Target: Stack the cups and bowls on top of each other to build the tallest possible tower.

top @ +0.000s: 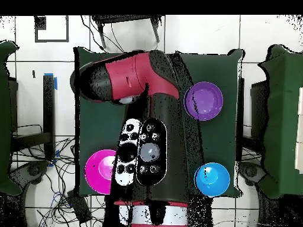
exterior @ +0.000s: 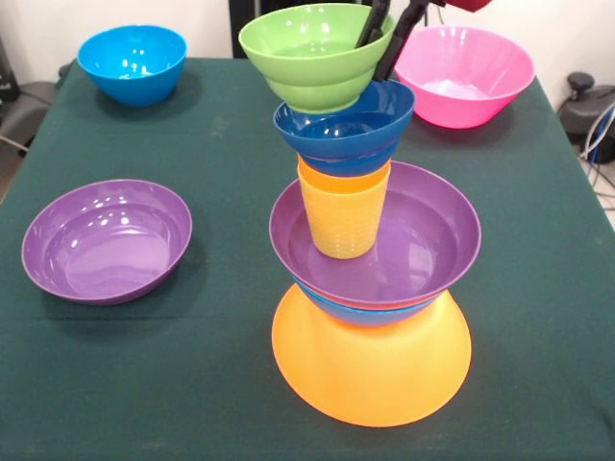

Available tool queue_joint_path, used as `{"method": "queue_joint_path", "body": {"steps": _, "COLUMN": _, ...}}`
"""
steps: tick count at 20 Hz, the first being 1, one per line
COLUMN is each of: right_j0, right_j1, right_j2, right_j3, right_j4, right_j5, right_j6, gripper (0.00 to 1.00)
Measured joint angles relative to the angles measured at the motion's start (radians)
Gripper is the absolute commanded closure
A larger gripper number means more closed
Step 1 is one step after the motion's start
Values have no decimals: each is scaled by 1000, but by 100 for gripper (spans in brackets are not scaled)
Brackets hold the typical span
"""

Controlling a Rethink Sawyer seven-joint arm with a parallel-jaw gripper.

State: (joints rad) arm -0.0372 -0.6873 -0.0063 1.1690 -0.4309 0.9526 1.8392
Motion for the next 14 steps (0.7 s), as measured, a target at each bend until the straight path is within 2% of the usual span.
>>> {"method": "queue_joint_path", "body": {"steps": 14, "right_j0": 0, "right_j1": 4, "right_j2": -9, "right_j3": 0, "right_j4": 60, "right_j5": -47, "right_j6": 0, "gripper": 100}}
